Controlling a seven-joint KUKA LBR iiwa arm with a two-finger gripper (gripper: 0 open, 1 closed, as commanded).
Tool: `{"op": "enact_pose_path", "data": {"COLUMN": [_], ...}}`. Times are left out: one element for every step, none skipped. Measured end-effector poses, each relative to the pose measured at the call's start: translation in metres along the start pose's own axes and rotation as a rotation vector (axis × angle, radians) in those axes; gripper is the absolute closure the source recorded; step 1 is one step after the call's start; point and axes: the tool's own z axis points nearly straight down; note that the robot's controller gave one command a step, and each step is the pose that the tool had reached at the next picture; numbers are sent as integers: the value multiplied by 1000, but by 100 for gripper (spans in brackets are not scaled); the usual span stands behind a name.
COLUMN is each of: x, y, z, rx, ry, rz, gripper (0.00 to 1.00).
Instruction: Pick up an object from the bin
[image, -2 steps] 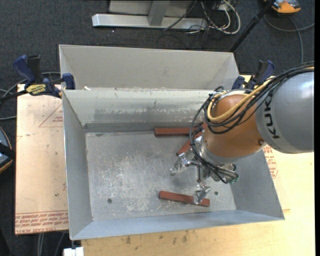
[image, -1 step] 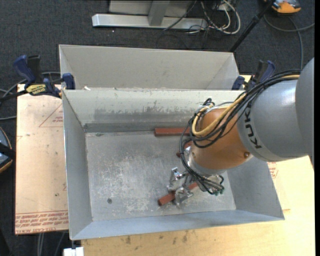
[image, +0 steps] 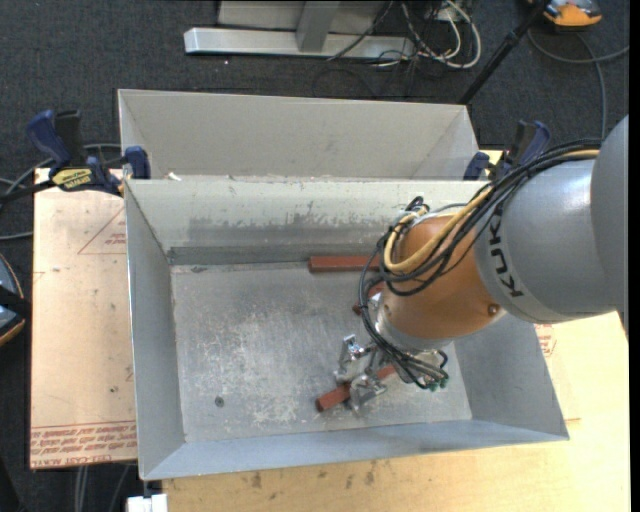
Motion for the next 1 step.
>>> {"op": "enact_pose_path", "data": {"x": [3], "y": [-35], "z": [-156], "rx": [1], "ry": [5], "rz": [-14], "gripper": [100]}}
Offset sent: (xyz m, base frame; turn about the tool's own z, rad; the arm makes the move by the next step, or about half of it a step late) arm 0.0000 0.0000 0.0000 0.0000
